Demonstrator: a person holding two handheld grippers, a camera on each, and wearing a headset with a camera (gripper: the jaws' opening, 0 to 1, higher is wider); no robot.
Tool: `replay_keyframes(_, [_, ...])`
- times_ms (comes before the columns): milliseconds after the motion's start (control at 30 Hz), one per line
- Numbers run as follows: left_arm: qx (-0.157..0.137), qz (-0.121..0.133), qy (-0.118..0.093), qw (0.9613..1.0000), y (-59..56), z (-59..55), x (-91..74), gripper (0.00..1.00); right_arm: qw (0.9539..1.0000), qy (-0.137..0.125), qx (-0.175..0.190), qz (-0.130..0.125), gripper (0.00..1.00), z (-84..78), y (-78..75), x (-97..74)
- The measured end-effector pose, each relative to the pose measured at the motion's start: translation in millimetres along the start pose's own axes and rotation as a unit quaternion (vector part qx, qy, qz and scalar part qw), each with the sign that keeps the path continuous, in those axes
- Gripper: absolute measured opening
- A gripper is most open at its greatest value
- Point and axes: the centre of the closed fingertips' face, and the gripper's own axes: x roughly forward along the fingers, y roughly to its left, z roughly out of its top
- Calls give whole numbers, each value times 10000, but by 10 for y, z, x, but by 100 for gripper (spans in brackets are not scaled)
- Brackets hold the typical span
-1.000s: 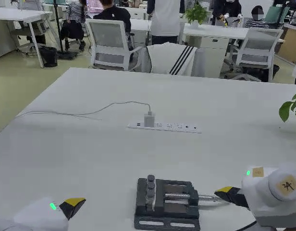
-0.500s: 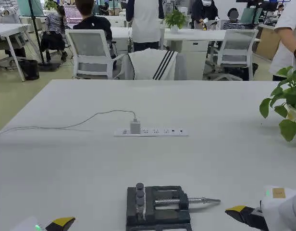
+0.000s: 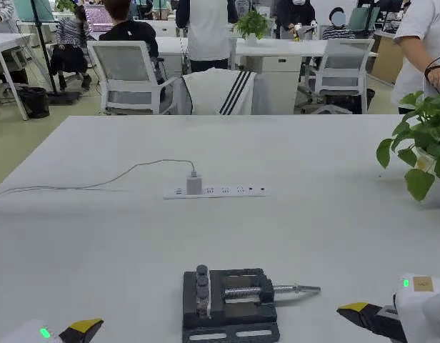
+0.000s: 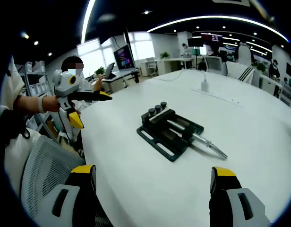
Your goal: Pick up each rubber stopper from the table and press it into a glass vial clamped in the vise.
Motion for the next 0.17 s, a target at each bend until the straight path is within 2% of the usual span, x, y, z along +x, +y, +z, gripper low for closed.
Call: replay_keyframes(167, [-21,23,-6,10000,12,-21,-9,99,10000,-33,2,-13,99,4,9,-8])
